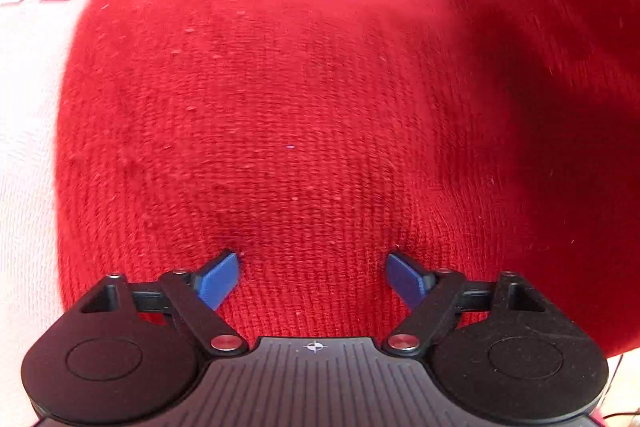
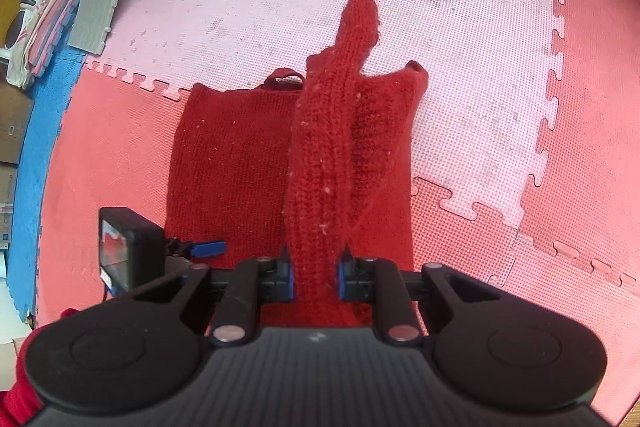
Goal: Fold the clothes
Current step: 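Lift the gripped edge with the right tool and fold it over the sweater body, then open the right tool to release the folded edge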
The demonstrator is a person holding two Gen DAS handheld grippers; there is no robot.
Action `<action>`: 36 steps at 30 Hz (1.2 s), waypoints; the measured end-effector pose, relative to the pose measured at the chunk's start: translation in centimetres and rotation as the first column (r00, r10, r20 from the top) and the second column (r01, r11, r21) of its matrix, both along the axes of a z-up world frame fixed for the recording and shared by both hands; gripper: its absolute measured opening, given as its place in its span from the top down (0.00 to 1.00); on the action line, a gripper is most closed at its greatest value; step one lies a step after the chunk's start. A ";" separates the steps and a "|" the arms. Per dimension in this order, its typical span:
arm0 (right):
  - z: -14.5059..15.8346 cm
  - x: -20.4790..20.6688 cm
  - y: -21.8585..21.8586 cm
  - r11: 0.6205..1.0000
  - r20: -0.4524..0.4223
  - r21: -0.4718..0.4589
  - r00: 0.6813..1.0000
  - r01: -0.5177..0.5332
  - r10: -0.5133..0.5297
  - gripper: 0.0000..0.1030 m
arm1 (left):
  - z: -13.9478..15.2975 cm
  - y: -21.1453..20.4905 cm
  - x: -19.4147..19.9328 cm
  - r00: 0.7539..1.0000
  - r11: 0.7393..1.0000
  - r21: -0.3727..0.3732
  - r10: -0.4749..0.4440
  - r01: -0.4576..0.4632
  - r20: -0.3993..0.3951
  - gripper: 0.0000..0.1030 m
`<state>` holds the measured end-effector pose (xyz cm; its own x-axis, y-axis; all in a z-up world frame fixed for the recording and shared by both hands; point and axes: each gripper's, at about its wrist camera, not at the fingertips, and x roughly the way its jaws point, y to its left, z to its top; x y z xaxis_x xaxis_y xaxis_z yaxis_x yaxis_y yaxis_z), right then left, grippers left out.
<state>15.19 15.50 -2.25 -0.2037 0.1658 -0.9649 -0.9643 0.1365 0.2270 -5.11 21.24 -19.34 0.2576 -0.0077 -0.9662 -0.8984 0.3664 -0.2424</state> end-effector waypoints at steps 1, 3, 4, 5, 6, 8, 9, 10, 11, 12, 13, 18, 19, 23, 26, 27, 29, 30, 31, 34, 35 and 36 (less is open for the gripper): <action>0.2 -0.6 -0.1 1.000 -0.001 -0.001 1.000 0.000 0.000 0.82 | 0.1 -0.1 0.3 1.000 1.000 0.007 -0.013 0.013 -0.006 0.13; 0.7 -2.1 -0.4 1.000 0.005 -0.005 1.000 -0.010 0.010 0.82 | 0.2 -0.2 0.8 0.999 0.999 0.021 -0.038 0.038 -0.018 0.10; 0.8 -2.8 -0.5 1.000 0.009 -0.008 1.000 -0.014 0.014 0.82 | 0.5 -0.2 0.8 0.999 0.999 0.027 -0.046 0.046 -0.013 0.10; 0.9 -3.4 -0.4 1.000 0.013 -0.012 1.000 -0.017 0.017 0.82 | 0.8 -0.3 0.6 0.999 0.998 0.031 -0.052 0.052 -0.003 0.10; 1.0 -4.0 -0.1 1.000 0.018 -0.017 1.000 -0.020 0.020 0.82 | 1.2 -0.3 0.2 0.999 0.998 0.029 -0.049 0.049 0.011 0.10; 1.1 -5.3 0.5 0.999 0.028 -0.030 0.999 -0.024 0.025 0.82 | 2.5 -0.2 -1.2 0.999 1.000 0.013 -0.016 0.016 0.040 0.10; 1.1 -5.9 0.9 0.999 0.032 -0.038 0.999 -0.028 0.029 0.82 | 3.1 -0.1 -2.0 0.999 1.000 0.005 0.003 -0.003 0.054 0.10; 1.1 -6.6 1.2 0.998 0.035 -0.047 0.999 -0.031 0.032 0.82 | 3.3 -0.2 -2.9 0.998 1.000 0.001 0.017 -0.017 0.059 0.10; 1.1 -7.3 1.5 0.998 0.038 -0.055 0.999 -0.035 0.037 0.82 | 3.2 -0.3 -3.8 0.998 1.000 0.000 0.029 -0.029 0.060 0.10; 1.1 -8.0 1.9 0.997 0.041 -0.064 0.998 -0.040 0.043 0.82 | 3.1 -0.5 -4.6 0.997 0.999 -0.001 0.041 -0.042 0.062 0.10; 0.9 -8.9 2.3 0.996 0.044 -0.074 0.998 -0.045 0.048 0.82 | 3.0 -0.7 -5.5 0.997 0.999 -0.002 0.054 -0.054 0.063 0.09; -0.5 -13.1 4.4 0.990 0.055 -0.122 0.996 -0.065 0.072 0.82 | 2.6 -1.6 -10.0 0.991 0.993 -0.006 0.114 -0.114 0.069 0.09; -0.8 -14.0 4.8 0.989 0.058 -0.132 0.995 -0.072 0.080 0.82 | 2.5 -1.7 -10.8 0.990 0.992 -0.007 0.127 -0.126 0.070 0.09; -2.5 -16.7 6.3 0.981 0.052 -0.173 0.994 -0.090 0.100 0.82 | 2.1 -2.4 -14.4 0.982 0.985 -0.012 0.175 -0.174 0.074 0.09; -3.9 -18.2 7.3 0.976 0.053 -0.198 0.993 -0.092 0.105 0.82 | 1.5 -4.2 -18.0 0.977 0.980 -0.017 0.200 -0.200 0.076 0.09; -4.4 -18.7 7.6 0.975 0.056 -0.206 0.993 -0.088 0.101 0.82 | 1.6 -5.0 -19.6 0.977 0.979 -0.021 0.203 -0.202 0.072 0.09; -5.8 -19.6 8.2 0.973 0.067 -0.219 0.993 -0.079 0.096 0.82 | 1.5 -5.1 -20.7 0.976 0.978 -0.030 0.207 -0.205 0.064 0.09; -6.6 -20.1 8.4 0.972 0.077 -0.223 0.993 -0.071 0.090 0.82 | 1.3 -5.1 -21.1 0.976 0.977 -0.036 0.210 -0.208 0.060 0.09; -7.4 -20.5 8.5 0.972 0.087 -0.227 0.992 -0.067 0.088 0.82 | 1.1 -5.1 -21.5 0.975 0.976 -0.042 0.215 -0.213 0.056 0.09; -9.8 -22.3 8.5 0.969 0.139 -0.238 0.985 -0.067 0.102 0.82 | 0.3 -5.1 -22.5 0.973 0.973 -0.066 0.226 -0.223 0.040 0.09; -10.6 -22.8 8.3 0.969 0.159 -0.242 0.982 -0.060 0.100 0.82 | 0.0 -5.1 -22.7 0.973 0.972 -0.070 0.228 -0.225 0.036 0.09; -11.4 -23.3 8.1 0.968 0.179 -0.243 0.979 -0.054 0.100 0.82 | -0.2 -5.0 -23.0 0.973 0.971 -0.075 0.230 -0.227 0.032 0.09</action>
<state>-8.12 23.60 -13.61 -0.0172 -0.0802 -0.9966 -0.9961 0.0875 0.0101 -28.10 16.21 -19.54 0.2992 -0.0114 -0.9541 -0.9452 0.1333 -0.2980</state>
